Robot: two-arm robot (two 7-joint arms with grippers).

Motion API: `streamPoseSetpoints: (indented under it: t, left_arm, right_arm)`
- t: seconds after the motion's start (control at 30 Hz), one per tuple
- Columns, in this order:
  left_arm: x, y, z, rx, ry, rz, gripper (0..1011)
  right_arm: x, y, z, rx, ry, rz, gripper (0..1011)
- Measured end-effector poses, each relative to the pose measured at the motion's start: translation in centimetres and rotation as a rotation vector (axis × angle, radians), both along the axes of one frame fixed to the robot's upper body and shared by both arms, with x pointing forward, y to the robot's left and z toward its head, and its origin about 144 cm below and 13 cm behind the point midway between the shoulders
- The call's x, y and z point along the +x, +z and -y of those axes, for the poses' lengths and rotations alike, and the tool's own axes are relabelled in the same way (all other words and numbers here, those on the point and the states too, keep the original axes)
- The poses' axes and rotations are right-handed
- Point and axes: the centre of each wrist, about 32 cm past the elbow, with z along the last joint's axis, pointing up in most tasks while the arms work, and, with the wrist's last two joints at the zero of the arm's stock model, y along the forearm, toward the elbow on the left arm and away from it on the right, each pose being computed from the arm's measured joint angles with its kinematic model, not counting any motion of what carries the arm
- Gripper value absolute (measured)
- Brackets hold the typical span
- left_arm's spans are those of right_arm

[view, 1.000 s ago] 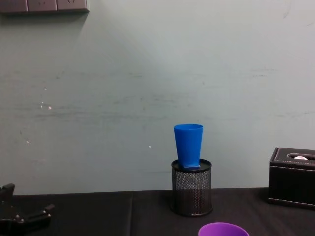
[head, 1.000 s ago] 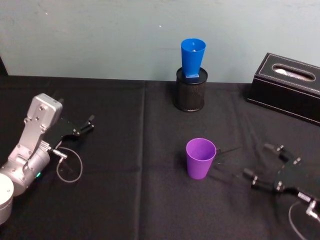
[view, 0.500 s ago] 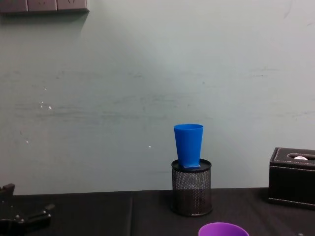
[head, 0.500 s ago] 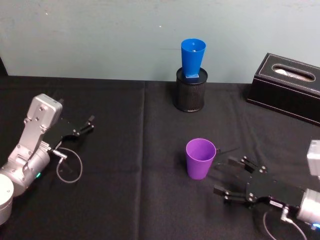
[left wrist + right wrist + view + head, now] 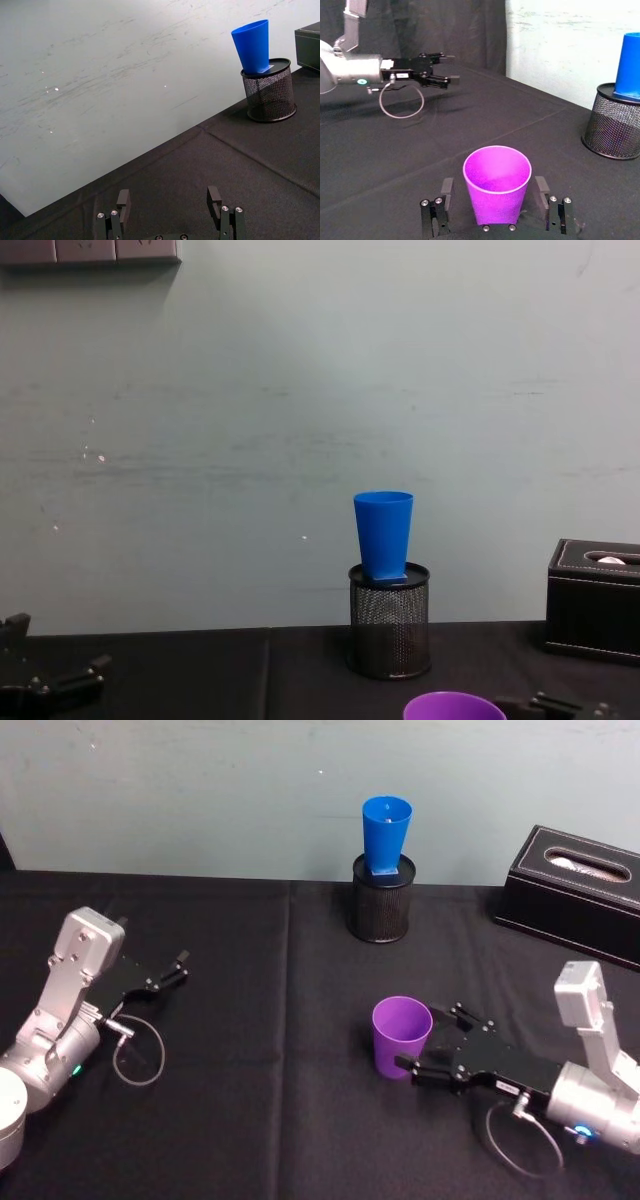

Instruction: Pick up one cup with a gripper and tap it against the other cup.

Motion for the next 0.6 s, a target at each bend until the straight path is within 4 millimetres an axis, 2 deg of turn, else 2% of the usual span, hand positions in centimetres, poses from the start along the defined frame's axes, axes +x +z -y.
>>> streamPoseSetpoints:
  t: [0.6]
  left_arm:
    - [0.0, 0.0, 0.0, 0.000, 0.000, 0.000, 1005]
  right_arm:
    - [1.8, -1.0, -3.0, 0.026, -0.038, -0.022, 1003]
